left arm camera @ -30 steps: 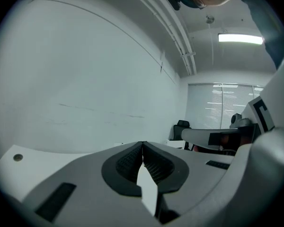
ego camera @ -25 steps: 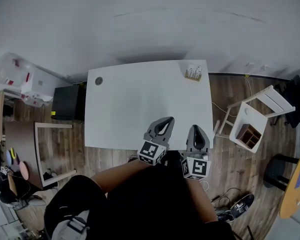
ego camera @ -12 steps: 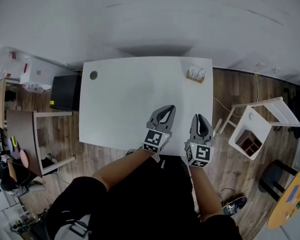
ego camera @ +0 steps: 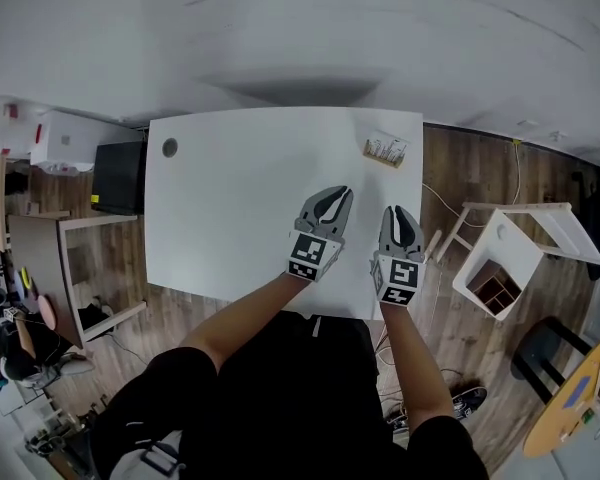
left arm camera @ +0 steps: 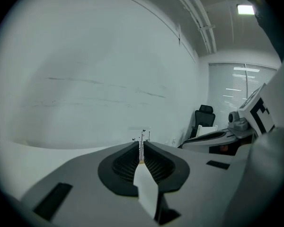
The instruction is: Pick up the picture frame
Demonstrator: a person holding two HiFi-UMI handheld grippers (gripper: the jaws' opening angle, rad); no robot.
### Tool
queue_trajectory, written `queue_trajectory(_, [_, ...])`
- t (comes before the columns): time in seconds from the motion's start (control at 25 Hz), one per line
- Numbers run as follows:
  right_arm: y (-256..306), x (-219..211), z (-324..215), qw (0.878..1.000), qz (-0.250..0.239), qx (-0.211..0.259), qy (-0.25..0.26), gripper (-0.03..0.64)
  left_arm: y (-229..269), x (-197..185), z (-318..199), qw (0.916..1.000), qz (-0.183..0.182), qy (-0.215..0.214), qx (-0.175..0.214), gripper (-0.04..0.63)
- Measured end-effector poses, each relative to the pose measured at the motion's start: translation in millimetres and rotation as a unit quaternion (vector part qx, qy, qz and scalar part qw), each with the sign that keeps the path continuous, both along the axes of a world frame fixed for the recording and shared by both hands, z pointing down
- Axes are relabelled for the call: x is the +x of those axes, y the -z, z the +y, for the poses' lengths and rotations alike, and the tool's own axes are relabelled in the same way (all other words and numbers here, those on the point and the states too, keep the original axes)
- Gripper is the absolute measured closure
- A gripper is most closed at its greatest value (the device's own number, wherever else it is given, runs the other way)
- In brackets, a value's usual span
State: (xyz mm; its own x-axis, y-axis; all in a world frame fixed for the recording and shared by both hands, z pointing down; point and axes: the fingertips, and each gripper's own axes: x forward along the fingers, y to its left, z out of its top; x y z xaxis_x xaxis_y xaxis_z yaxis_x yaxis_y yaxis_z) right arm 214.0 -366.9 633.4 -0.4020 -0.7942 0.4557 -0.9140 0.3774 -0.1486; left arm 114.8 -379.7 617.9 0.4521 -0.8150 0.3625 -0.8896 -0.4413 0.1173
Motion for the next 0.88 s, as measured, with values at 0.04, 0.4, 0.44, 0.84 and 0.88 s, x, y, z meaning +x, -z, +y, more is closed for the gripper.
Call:
queue_trajectory(0.04, [-4.9, 2.4, -6.9, 1.0, 0.003, 0.0, -0.003, 0.572, -7.3, 1.7, -5.7, 1.0, -0.003, -0.003, -0.002, 0.577])
queue_trajectory(0.4, [-50.2, 13.2, -61.6, 1.0, 0.006, -0.024, -0.014, 0.511, -72.0, 4.8, -47.4, 0.998, -0.024, -0.007, -0.058, 0.505])
queue_trajectory(0.44, [-56.1, 16.8, -67.9, 1.0, 0.009, -0.025, -0.016, 0.511, -77.0, 7.9, -53.7, 0.9979, -0.027, -0.008, -0.058, 0.504])
queue_trajectory(0.84, [-85.0, 14.1, -106.2, 0.999, 0.029, -0.03, -0.011, 0.511, -115.3, 6.0, -90.4, 0.9952, -0.036, 0.0, -0.091, 0.5])
queue_trajectory(0.88, [-86.6, 13.3, -108.7, 0.999, 0.031, -0.03, -0.01, 0.511, -116.6, 5.3, -93.4, 0.9952, -0.033, 0.002, -0.092, 0.499])
